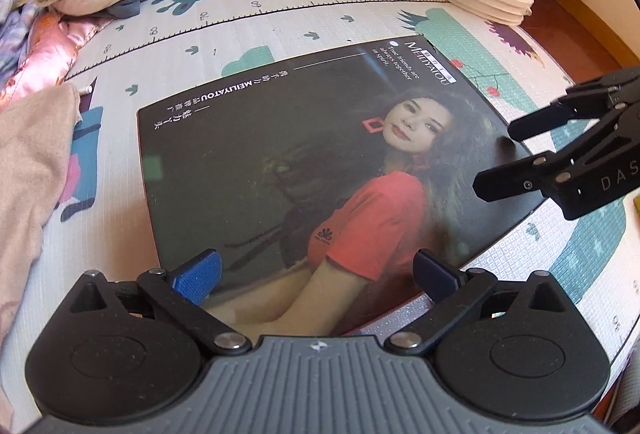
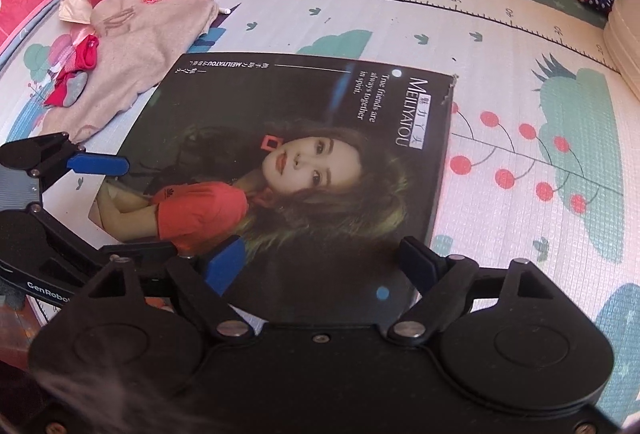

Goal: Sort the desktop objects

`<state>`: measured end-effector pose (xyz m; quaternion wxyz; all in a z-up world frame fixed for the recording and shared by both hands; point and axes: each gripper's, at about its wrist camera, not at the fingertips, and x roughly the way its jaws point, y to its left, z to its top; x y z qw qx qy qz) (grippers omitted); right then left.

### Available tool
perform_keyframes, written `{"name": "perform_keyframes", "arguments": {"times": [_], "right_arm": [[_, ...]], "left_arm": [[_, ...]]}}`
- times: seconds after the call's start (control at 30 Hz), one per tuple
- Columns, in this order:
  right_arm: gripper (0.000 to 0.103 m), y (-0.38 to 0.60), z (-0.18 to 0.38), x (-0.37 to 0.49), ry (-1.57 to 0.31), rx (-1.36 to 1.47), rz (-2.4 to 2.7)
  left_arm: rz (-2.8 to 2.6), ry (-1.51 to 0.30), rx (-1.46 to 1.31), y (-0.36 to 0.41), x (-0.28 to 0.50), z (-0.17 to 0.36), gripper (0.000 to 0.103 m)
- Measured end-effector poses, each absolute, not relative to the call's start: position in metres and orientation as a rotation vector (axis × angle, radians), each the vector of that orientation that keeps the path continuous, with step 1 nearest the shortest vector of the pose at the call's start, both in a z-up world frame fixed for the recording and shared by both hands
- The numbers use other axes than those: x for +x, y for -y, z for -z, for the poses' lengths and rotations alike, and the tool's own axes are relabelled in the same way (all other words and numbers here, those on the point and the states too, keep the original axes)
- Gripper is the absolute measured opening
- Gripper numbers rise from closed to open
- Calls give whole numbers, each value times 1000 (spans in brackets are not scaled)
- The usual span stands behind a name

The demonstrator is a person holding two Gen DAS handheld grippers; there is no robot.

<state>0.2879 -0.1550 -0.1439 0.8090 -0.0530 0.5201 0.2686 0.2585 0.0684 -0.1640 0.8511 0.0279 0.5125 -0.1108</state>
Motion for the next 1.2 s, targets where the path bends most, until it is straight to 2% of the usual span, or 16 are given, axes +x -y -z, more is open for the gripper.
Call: {"name": "perform_keyframes", "arguments": {"times": [0.2,0.47,0.83,0.93,1.2], "right_arm": [[89,161,114,278,-1093,-128,-514],[93,158,61,236,-950,-270,-413],[93,175,12,187,-925,-138,-339],[98,179,1,173,-920,-103,-333],[98,175,-23,119,-910,-70,-312]], "left_arm": [[135,-1087,-43,-72,249,146,102],[7,-1016,-89,-69,228,98,103],[-55,-953,-103,-66,190,23,103],[-77,-930,-108,-64,175,4,103],[-126,-847,-101,-51,127,-38,103]]}}
